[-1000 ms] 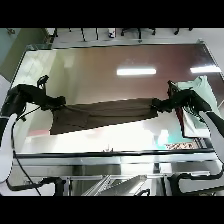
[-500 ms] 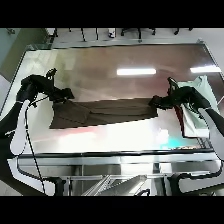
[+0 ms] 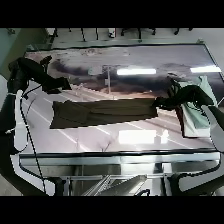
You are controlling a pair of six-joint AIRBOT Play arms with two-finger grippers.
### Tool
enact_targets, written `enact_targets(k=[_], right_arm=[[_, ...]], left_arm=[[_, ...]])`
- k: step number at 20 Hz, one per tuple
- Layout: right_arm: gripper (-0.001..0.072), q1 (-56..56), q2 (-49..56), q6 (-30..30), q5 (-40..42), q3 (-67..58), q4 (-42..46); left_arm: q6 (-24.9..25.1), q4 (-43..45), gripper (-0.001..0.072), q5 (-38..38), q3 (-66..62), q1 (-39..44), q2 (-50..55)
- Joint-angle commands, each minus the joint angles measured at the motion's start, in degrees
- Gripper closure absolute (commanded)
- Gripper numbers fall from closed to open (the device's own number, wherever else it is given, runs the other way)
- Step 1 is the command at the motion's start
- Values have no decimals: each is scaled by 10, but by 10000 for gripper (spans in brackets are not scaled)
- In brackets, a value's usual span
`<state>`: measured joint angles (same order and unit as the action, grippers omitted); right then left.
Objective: Fold the shirts.
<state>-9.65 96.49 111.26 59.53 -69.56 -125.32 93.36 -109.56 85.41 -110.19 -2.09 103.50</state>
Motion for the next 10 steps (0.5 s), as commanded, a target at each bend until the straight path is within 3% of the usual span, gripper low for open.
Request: enact_targets(k=[1, 2, 3, 4, 5, 6, 7, 10], right_arm=[[237, -4, 27, 50, 37, -2, -61], [254, -2, 34, 50, 40, -2, -66], [331, 0, 41, 50, 42, -2, -70], [477, 3, 46, 50, 41, -2, -70], [574, 4, 50, 56, 40, -2, -74], [684, 5, 53, 60, 34, -2, -79], [686, 5, 53, 60, 27, -2, -83], [687, -3, 39, 60, 36, -15, -84]], left_arm=[[-21, -1, 3, 65, -59, 7, 1], [-25, -1, 3, 66, -66, 16, 1], [-26, -1, 5, 65, -66, 25, 1], [-26, -1, 139, 60, -62, 37, 1], [-26, -1, 406, 51, -52, 54, 0], [-26, -1, 599, 41, -42, 70, 0], [-26, -1, 695, 26, -31, 86, 0], [-26, -1, 693, -24, 12, 150, 1]])
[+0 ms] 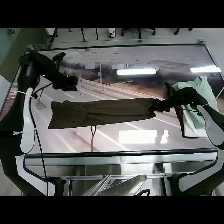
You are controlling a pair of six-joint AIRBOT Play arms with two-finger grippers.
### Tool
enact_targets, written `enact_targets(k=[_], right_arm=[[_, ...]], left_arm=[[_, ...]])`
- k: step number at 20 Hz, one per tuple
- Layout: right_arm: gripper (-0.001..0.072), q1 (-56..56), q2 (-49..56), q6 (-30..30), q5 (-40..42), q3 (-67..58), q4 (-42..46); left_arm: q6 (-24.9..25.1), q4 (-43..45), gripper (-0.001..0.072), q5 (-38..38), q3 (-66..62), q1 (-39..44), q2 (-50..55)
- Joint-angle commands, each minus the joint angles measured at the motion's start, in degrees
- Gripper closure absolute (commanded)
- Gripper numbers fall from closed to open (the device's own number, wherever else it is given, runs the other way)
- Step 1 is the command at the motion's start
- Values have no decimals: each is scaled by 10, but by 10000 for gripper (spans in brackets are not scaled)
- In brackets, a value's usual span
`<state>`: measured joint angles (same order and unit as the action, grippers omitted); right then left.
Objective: Fold the shirts.
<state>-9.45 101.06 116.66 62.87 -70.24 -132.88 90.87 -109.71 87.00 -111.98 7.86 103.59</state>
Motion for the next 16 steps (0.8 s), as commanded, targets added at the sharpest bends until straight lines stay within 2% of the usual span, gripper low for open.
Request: enact_targets(k=[1, 7, 9, 14, 16], right_arm=[[687, -9, -20, 6, 17, -16, -9], [688, -48, -170, 3, 192, -91, -9], [687, -62, -223, -3, 227, -126, -9], [687, -70, -293, -12, 244, -169, -9], [688, -70, -294, -21, 256, -169, -9]], left_arm=[[-1, 1, 693, -63, 50, 79, 0], [-7, 1, 693, -261, 140, 240, 52], [-28, 0, 693, -264, 105, 278, 99], [-67, -6, 693, -260, -14, 337, 195], [-67, -63, 694, -255, -55, 345, 227]])
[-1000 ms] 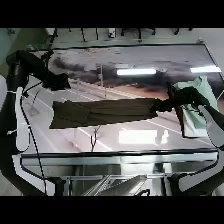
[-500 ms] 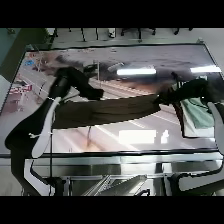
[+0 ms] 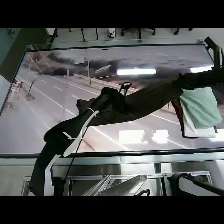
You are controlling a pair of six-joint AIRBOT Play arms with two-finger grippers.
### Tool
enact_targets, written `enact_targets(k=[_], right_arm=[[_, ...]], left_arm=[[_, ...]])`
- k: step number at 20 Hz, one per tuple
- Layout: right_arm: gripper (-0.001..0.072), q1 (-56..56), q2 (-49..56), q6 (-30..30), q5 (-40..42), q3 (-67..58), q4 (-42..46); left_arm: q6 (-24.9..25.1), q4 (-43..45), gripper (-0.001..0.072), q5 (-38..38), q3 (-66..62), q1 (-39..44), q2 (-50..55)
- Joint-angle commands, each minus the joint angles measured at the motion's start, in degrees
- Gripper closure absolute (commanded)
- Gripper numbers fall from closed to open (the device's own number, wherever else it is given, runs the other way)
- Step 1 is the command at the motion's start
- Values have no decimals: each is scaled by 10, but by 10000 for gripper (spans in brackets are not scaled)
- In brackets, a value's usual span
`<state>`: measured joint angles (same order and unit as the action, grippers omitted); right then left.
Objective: Fold the shirts.
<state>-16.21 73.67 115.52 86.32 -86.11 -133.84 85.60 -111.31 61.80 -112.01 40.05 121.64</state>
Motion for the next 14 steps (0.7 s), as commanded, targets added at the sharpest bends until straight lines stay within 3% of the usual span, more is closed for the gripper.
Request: enact_targets(k=[1, 4, 7, 11, 14], right_arm=[[687, -2, -19, -18, 25, -10, 1], [688, -2, -17, -29, 33, -9, 0], [687, -1, -17, -33, 41, -9, 0], [687, 28, -17, -51, 24, -9, -26], [687, 135, -8, -61, -52, -6, -44]], left_arm=[[-15, -76, 693, -6, -60, 23, 52], [-14, -101, 694, 21, -55, 2, 22], [8, -99, 694, 93, -24, -58, -75], [31, -97, 694, 142, 43, -188, -301], [31, -97, 694, 142, 117, -303, -492]])
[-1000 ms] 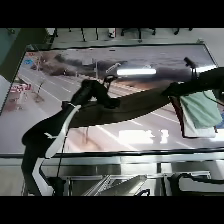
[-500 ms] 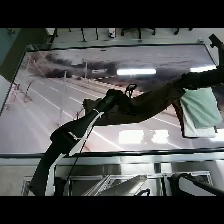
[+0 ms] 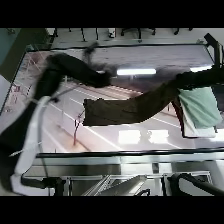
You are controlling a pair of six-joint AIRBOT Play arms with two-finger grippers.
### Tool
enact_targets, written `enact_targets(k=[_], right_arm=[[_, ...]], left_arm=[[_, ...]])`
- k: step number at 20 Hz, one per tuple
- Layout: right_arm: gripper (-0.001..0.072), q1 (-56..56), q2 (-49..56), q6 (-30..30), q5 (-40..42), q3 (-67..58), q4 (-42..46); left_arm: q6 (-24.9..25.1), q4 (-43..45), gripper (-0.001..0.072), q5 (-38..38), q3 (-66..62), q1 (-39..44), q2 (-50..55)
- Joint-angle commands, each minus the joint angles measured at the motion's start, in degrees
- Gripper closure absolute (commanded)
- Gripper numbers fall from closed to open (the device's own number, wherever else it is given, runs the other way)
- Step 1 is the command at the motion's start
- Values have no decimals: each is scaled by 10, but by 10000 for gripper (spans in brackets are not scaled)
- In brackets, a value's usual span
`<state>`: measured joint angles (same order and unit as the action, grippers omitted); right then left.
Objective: Fold the shirts.
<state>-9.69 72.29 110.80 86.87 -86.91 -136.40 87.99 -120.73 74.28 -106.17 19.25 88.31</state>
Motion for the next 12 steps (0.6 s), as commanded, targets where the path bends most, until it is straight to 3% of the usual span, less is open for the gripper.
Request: enact_targets(k=[1, 6, 7, 8, 10, 12], right_arm=[[687, 129, 18, -26, -105, 5, -19], [663, 465, 195, -44, -426, 7, -23], [373, 523, 245, -51, -512, 5, -23], [133, 563, 285, -58, -572, -2, -22], [140, 575, 308, -59, -572, -19, 1], [137, 520, 278, -76, -505, -21, 58]], left_arm=[[7, -3, 694, 16, 85, -129, -213], [22, -4, 694, -15, 265, -261, -440], [25, -3, 694, -22, 302, -274, -471], [26, -4, 694, -33, 342, -287, -502], [26, -4, 694, -56, 406, -306, -548], [26, -5, 694, -62, 455, -321, -581]])
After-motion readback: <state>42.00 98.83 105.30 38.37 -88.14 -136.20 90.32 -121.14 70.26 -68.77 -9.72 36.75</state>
